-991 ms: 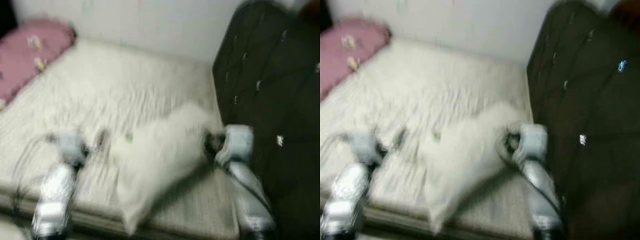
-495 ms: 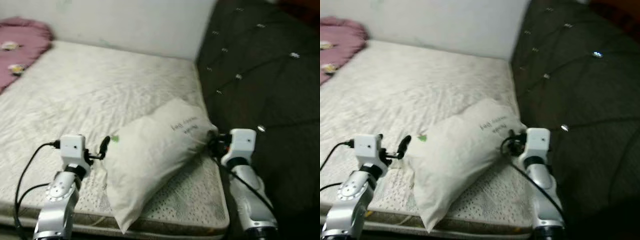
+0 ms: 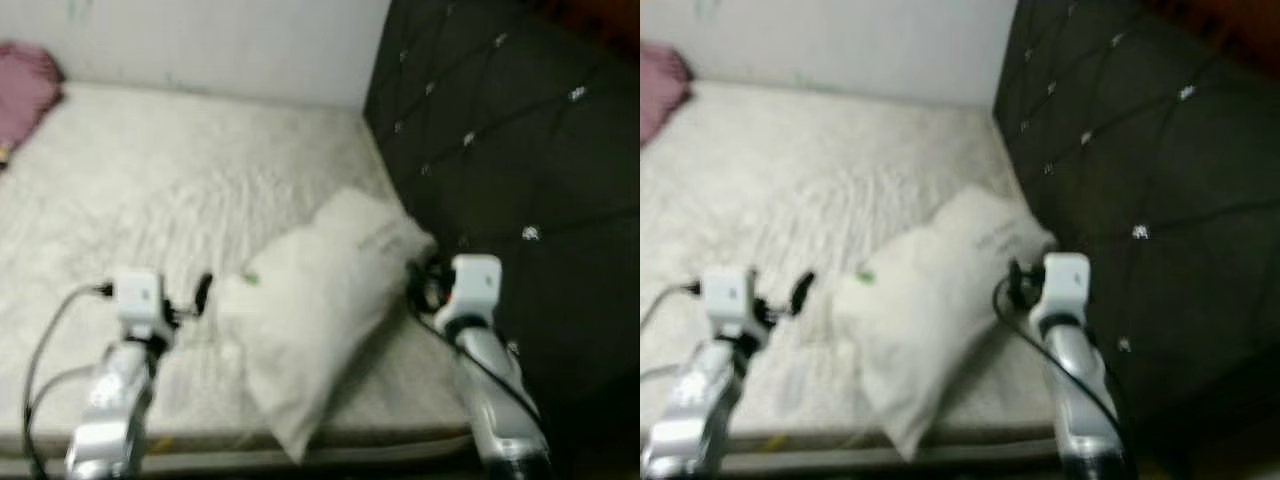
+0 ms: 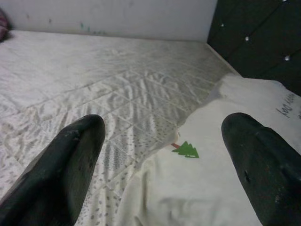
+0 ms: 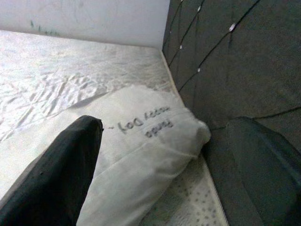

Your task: Clean up the room

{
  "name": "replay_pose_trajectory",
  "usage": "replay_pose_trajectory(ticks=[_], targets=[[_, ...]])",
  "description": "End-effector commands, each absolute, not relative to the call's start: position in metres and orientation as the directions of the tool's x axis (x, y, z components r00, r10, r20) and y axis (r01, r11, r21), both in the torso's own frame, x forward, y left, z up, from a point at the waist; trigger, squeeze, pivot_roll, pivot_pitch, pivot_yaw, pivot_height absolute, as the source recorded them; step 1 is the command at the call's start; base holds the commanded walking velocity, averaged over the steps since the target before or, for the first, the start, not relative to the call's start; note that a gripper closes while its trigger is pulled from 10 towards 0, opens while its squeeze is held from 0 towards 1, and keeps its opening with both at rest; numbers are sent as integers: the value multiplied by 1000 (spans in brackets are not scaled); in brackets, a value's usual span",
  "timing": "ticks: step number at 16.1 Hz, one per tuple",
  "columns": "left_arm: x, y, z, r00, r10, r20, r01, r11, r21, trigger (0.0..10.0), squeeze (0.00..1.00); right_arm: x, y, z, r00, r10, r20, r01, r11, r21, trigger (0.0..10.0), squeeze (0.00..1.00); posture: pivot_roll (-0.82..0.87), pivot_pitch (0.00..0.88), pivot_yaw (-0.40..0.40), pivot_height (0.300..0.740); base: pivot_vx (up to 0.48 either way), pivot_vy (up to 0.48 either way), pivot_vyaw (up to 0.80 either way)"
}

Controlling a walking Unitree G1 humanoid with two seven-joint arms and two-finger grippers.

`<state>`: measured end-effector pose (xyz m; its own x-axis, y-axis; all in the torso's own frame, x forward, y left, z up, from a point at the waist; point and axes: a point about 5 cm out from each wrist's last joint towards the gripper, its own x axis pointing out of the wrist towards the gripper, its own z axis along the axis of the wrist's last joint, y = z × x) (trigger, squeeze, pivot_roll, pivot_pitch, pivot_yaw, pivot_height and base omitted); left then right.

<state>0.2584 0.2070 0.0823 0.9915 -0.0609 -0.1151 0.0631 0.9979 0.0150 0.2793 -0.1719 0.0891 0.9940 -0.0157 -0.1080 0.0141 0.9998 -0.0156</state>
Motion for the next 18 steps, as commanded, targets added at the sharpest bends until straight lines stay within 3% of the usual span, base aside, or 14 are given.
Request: replay_pose_trajectory(ticks=[1,8,15,18], targets=[[260,207,87,994,-53,-94,56,998,31,10000,0,281,-174,93,995,-23,-95,22,1000,-17,10000,0,-7,0,-95,740,0,0,0],[255,216,82,992,36,-120,-34,999,17,10000,0,284,-170,95,996,3,-89,-4,1000,-19,10000,0,1,0,-103,740,0,0,0],[255,216,81,992,43,-122,-40,999,24,10000,0,284,-166,96,996,25,-82,-26,1000,-1,10000,0,1,0,-101,740,0,0,0],[255,217,81,991,53,-120,-50,998,31,10000,0,284,-165,96,996,38,-80,-38,999,5,10000,0,6,0,-101,710,0,0,0]])
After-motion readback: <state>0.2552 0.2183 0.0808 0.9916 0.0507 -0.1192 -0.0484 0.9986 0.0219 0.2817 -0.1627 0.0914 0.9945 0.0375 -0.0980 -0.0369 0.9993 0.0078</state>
